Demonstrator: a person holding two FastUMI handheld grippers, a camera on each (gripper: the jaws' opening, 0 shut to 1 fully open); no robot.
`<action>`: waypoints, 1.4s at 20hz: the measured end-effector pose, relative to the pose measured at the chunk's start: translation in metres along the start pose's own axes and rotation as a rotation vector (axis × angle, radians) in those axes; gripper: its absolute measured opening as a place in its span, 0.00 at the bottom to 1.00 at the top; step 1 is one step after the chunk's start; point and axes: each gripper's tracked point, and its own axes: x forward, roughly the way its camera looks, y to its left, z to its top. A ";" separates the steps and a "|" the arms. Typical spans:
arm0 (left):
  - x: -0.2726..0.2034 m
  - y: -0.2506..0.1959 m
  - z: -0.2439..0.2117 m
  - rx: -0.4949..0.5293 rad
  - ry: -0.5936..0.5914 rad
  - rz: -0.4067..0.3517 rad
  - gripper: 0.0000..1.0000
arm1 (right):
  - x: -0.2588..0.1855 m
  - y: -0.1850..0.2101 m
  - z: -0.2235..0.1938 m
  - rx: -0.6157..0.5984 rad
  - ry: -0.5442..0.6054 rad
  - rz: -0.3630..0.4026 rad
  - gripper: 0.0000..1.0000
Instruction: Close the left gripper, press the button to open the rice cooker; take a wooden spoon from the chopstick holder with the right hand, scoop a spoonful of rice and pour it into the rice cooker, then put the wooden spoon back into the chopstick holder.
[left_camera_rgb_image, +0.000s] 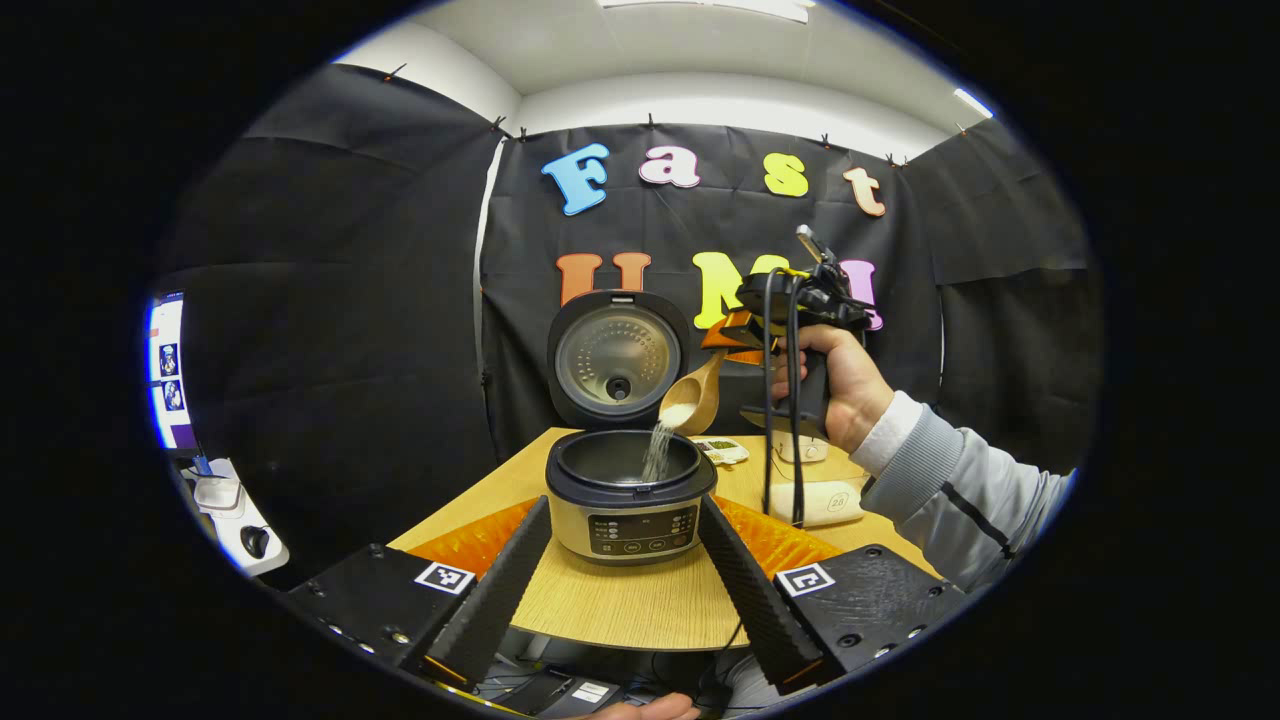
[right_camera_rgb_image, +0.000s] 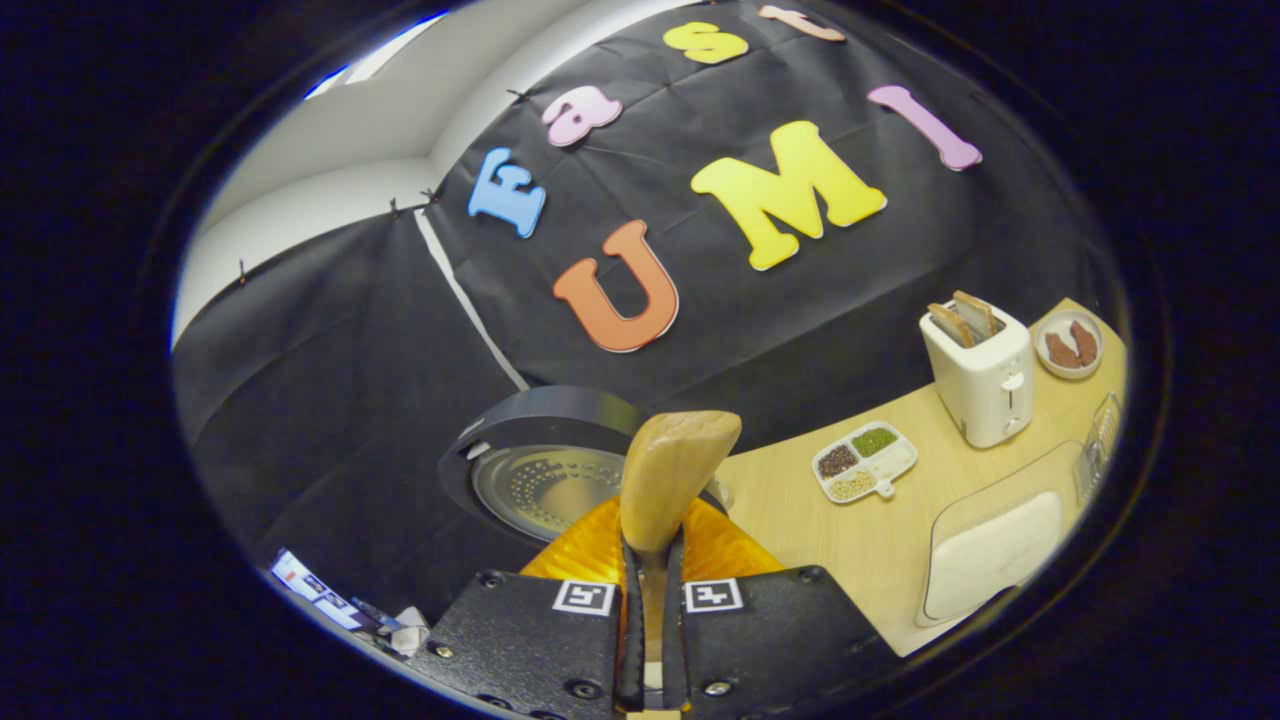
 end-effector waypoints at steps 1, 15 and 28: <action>-0.001 0.002 0.001 0.000 -0.004 0.002 0.95 | 0.002 0.007 -0.002 -0.047 -0.003 0.002 0.12; -0.005 0.011 0.002 0.042 -0.012 0.053 0.94 | -0.010 0.075 -0.039 -0.875 -0.161 0.017 0.12; -0.006 0.006 0.021 -0.039 -0.063 0.080 0.94 | -0.069 0.032 0.006 -0.834 -0.205 -0.076 0.12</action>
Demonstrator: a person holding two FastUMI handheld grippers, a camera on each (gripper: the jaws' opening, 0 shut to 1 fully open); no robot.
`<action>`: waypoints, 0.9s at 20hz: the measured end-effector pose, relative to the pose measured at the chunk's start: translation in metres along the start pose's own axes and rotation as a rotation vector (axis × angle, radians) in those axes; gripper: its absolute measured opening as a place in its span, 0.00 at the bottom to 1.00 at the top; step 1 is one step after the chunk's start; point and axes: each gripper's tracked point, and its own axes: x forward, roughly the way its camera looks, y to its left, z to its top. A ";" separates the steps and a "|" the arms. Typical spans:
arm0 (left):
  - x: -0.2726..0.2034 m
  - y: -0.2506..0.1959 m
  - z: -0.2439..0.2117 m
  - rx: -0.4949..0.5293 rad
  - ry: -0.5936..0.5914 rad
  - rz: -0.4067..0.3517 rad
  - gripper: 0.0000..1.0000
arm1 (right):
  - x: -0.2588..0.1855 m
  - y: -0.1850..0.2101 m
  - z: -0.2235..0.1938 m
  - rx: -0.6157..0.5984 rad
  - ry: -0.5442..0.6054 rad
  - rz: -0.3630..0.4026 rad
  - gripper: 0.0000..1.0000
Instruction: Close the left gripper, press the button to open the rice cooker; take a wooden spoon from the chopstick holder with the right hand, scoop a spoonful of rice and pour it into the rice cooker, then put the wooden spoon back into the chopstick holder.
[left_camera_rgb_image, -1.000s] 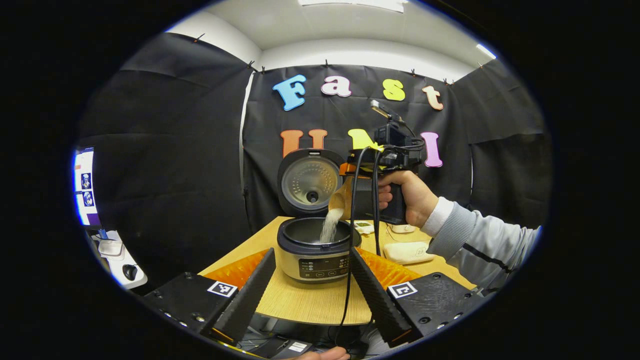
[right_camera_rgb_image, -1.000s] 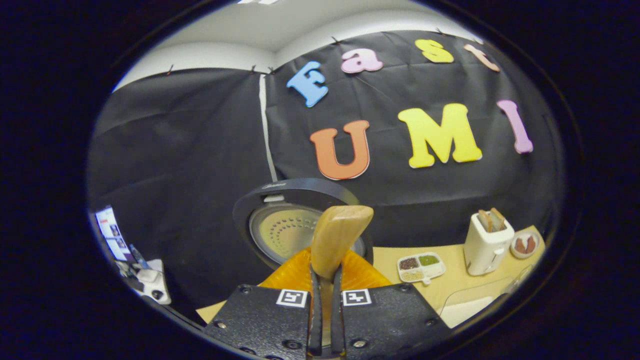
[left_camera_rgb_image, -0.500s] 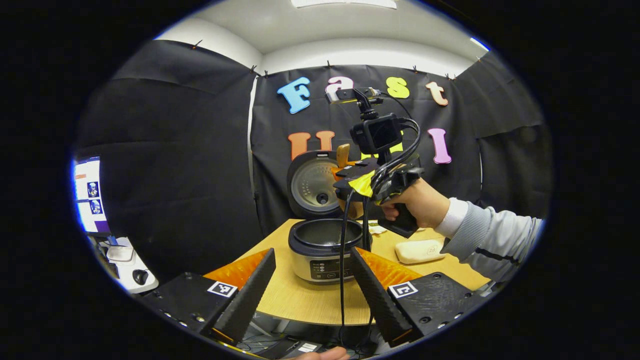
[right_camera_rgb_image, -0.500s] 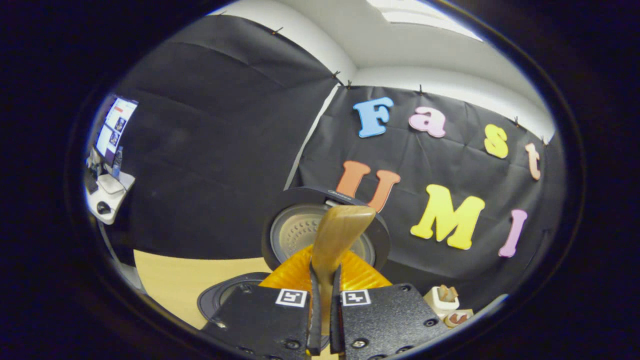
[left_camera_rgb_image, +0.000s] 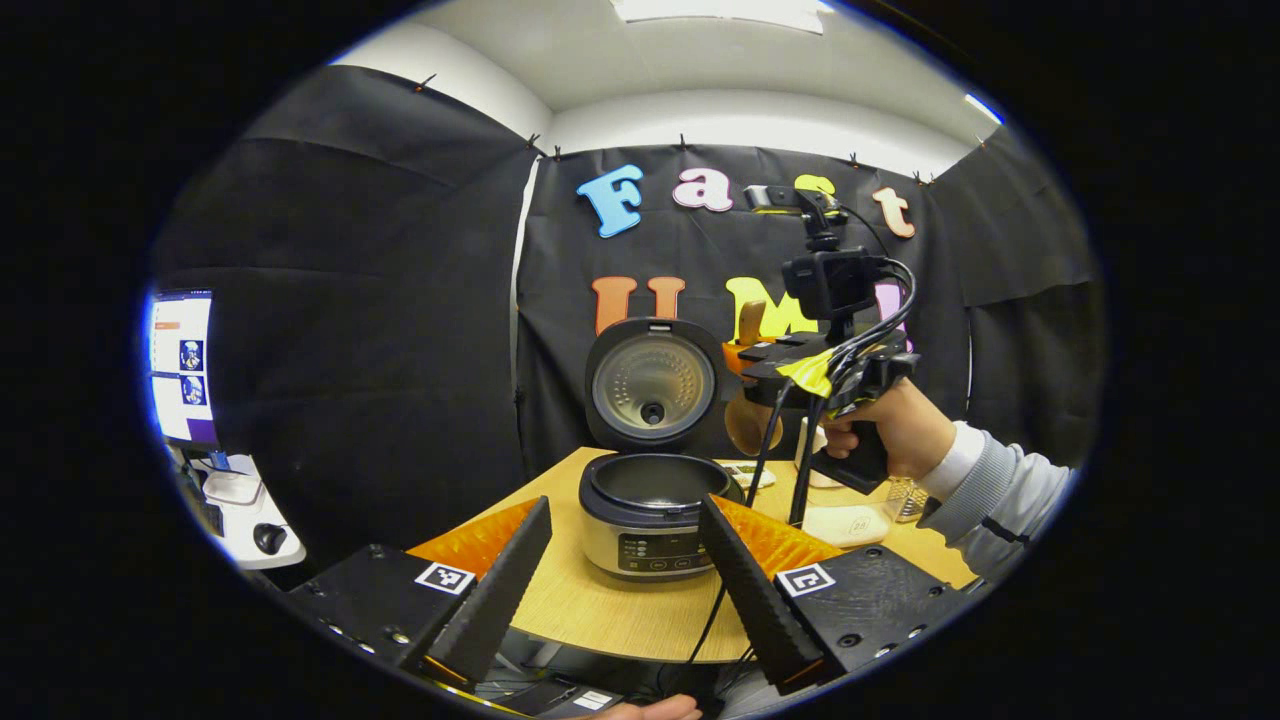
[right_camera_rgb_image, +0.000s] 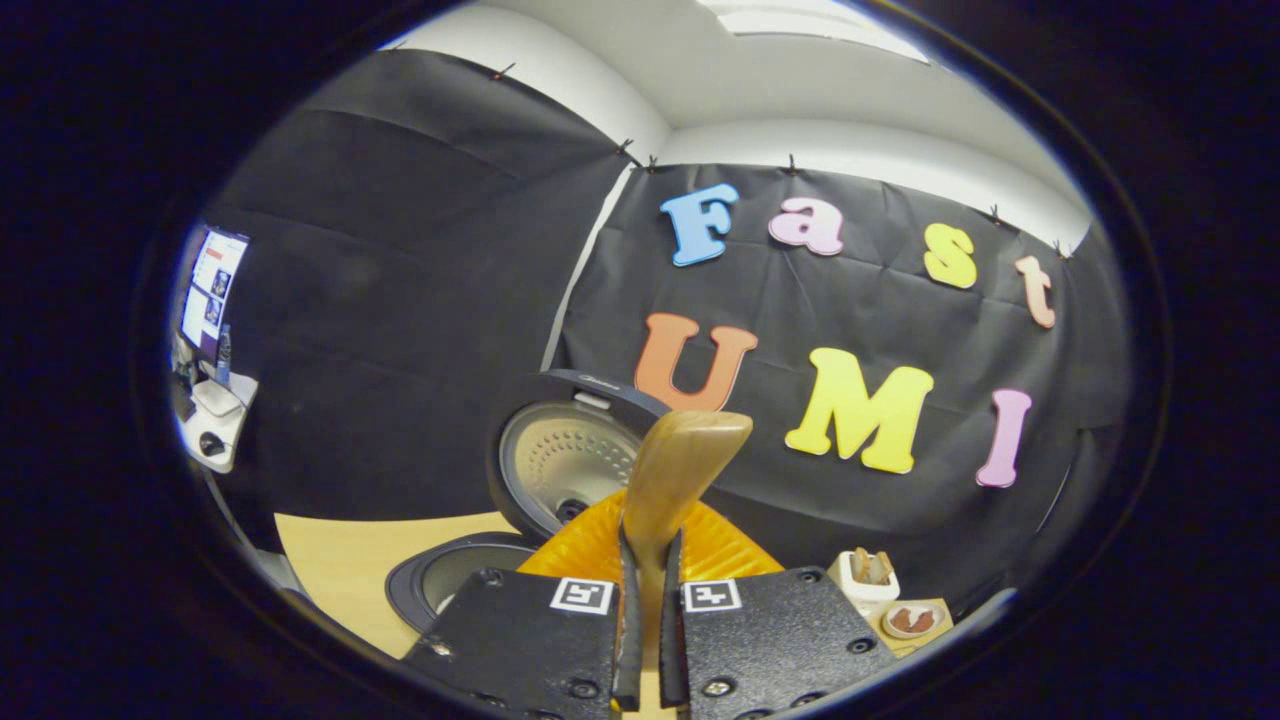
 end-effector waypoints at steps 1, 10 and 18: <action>0.002 -0.006 0.001 -0.005 -0.001 -0.008 0.94 | -0.007 -0.012 0.000 0.003 0.000 -0.014 0.17; 0.024 -0.062 0.015 -0.008 -0.039 -0.056 0.94 | -0.065 -0.126 -0.005 0.124 0.010 -0.121 0.17; 0.052 -0.105 0.005 0.001 -0.003 -0.084 0.94 | -0.096 -0.232 -0.038 0.226 0.047 -0.224 0.17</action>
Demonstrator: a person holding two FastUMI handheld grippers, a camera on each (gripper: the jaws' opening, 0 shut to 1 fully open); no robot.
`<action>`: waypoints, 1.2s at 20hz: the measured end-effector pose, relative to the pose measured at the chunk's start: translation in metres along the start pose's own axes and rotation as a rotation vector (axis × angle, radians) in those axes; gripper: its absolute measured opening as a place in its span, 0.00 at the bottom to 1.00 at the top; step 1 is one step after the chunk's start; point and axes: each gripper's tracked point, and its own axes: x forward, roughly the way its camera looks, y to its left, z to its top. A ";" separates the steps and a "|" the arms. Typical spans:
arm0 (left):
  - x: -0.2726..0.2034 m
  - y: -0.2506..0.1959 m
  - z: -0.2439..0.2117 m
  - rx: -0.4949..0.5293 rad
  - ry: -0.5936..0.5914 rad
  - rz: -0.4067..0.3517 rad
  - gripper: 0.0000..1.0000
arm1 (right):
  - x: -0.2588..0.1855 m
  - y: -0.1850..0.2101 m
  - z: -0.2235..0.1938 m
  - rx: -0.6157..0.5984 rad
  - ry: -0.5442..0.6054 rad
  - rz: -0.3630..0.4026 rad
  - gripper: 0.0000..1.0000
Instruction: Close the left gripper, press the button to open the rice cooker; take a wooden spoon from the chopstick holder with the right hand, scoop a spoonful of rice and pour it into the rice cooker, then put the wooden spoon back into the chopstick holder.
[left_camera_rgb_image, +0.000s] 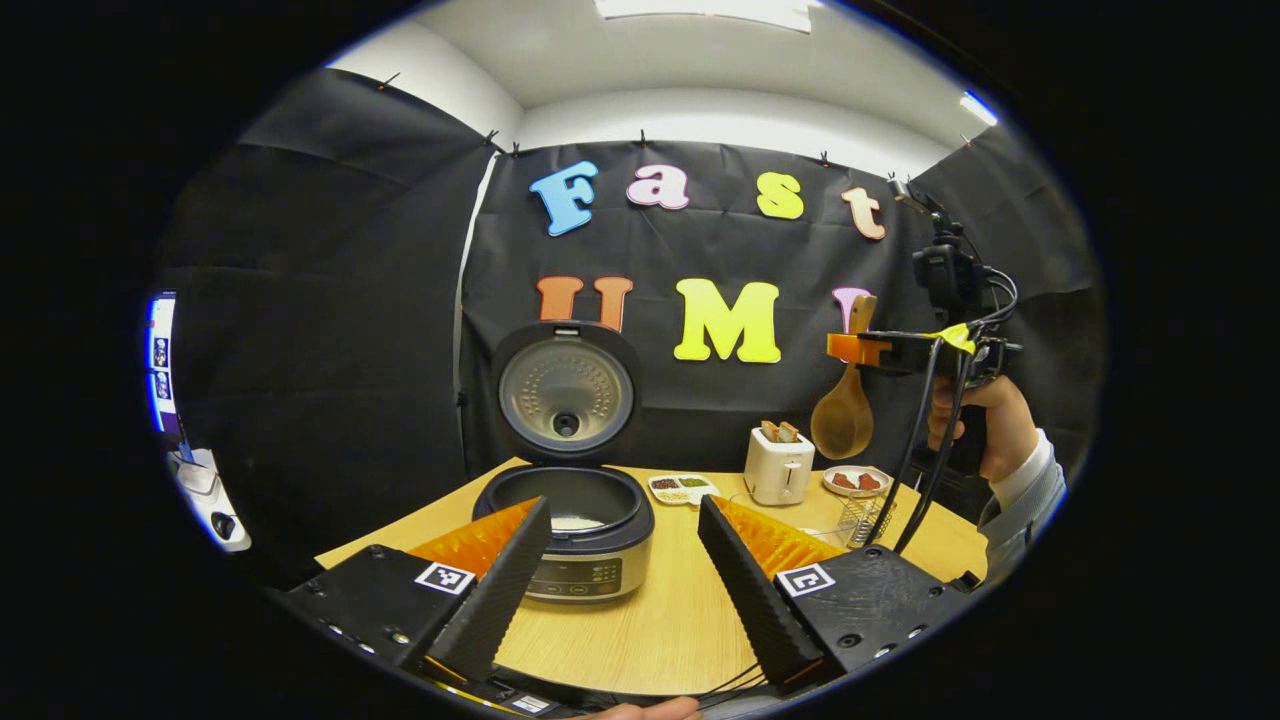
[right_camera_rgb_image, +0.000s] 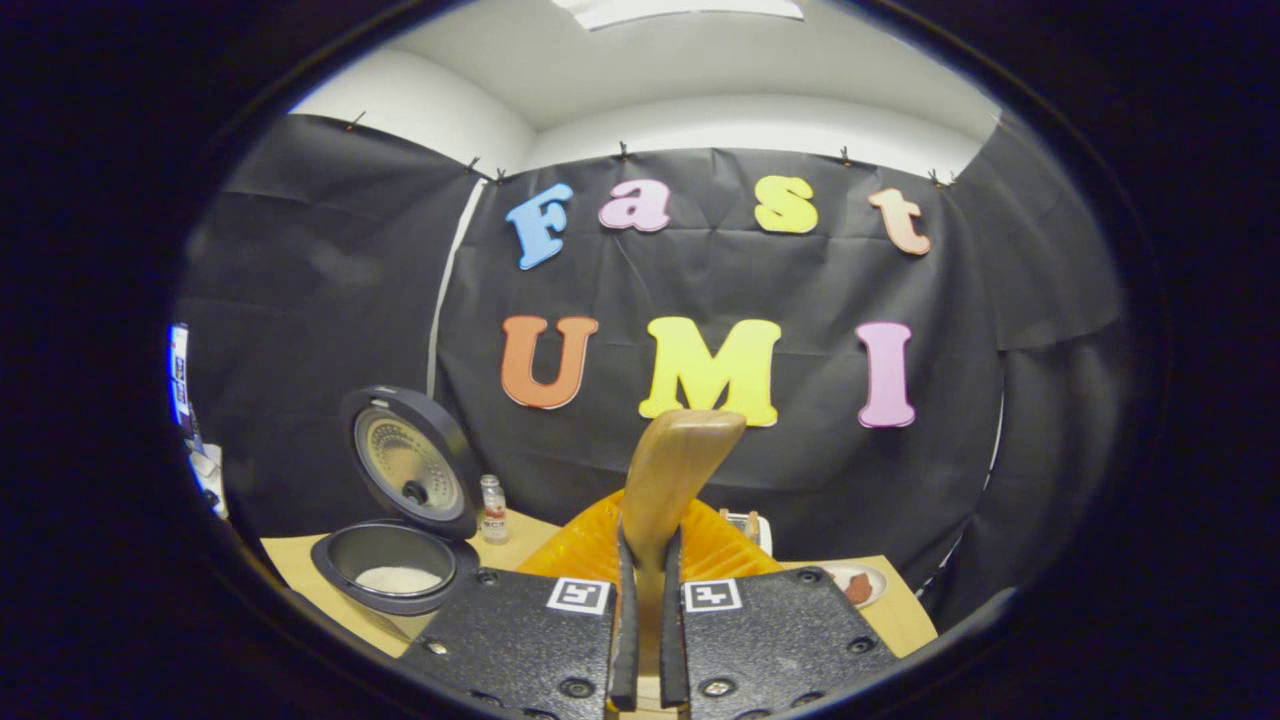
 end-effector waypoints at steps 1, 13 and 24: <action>0.006 -0.005 -0.003 0.005 0.010 -0.003 0.94 | 0.000 -0.015 -0.002 0.006 0.003 -0.016 0.14; 0.046 -0.048 -0.002 0.025 -0.003 -0.054 0.94 | 0.026 -0.153 -0.071 0.088 0.101 -0.188 0.14; 0.064 -0.045 0.008 0.017 -0.051 -0.043 0.95 | 0.060 -0.195 -0.164 0.237 0.220 -0.232 0.20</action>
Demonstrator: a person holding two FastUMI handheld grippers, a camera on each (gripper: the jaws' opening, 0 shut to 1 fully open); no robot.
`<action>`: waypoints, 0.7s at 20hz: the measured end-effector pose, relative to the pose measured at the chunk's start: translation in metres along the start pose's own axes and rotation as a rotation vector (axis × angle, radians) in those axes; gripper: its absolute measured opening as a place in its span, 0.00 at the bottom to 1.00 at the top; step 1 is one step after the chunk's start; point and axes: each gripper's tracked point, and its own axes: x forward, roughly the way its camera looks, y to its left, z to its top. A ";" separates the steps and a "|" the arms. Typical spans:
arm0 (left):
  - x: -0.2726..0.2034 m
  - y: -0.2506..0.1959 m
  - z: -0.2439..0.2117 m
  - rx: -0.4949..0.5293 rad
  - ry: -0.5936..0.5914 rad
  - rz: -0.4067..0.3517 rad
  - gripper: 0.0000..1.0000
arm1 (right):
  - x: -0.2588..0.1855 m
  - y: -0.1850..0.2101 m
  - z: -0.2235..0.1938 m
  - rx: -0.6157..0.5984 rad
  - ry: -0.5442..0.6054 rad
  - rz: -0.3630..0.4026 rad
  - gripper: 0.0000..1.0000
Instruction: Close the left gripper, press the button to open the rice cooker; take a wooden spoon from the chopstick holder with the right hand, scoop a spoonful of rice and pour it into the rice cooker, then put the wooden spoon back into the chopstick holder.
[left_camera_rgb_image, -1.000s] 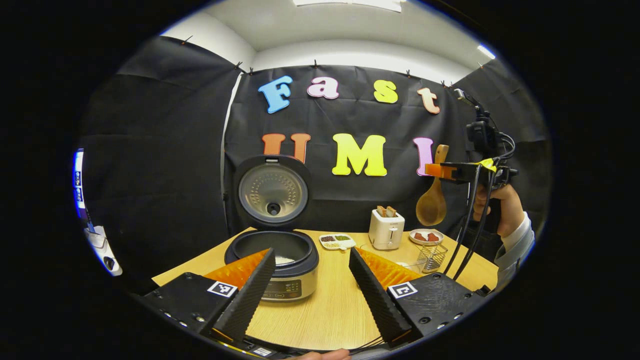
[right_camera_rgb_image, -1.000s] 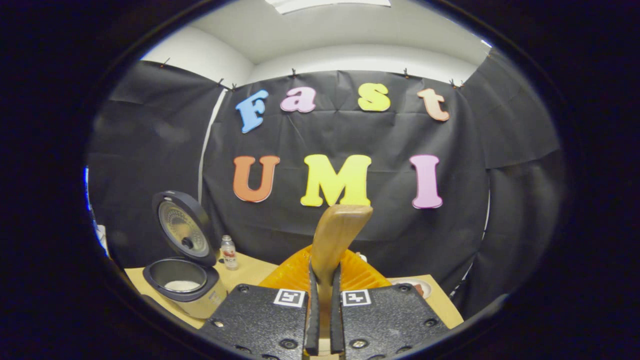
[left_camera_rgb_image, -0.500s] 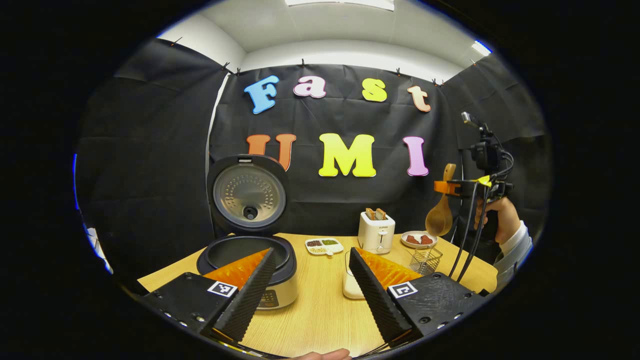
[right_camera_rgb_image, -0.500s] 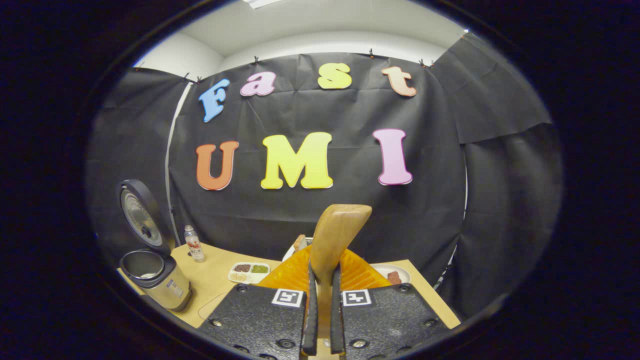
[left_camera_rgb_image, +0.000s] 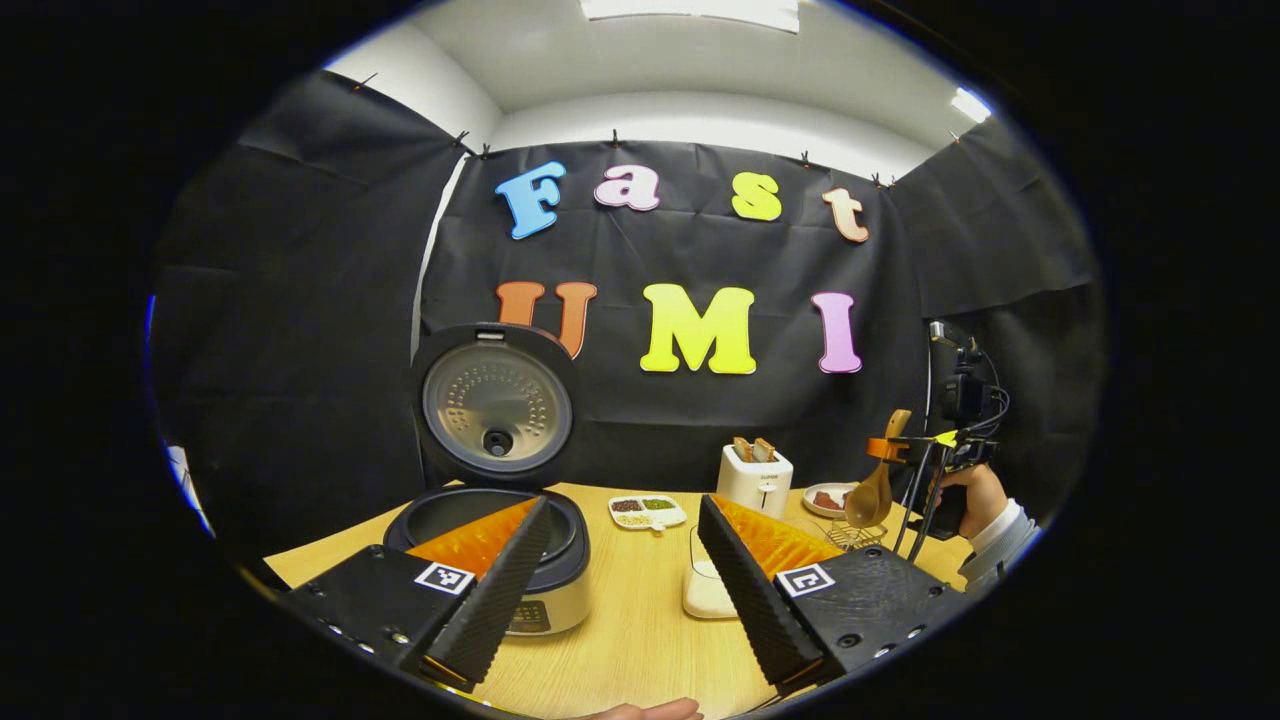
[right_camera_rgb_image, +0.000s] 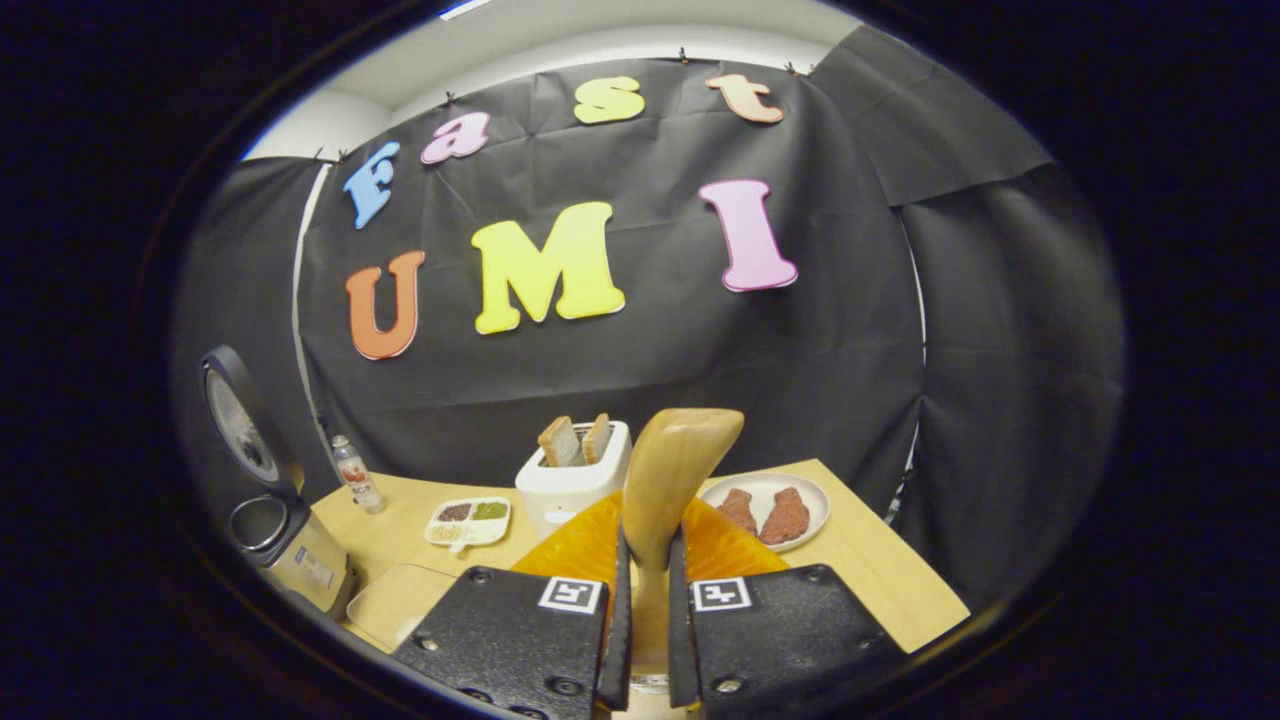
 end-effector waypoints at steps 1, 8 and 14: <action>-0.001 -0.002 0.000 0.003 -0.001 0.000 0.94 | 0.000 0.000 -0.001 0.007 -0.003 0.002 0.20; -0.006 0.006 0.012 -0.005 -0.030 0.017 0.94 | -0.019 -0.016 0.024 -0.033 -0.083 -0.090 0.53; -0.009 0.015 0.023 -0.011 -0.036 0.011 0.94 | -0.057 -0.008 0.037 -0.053 -0.092 -0.093 0.82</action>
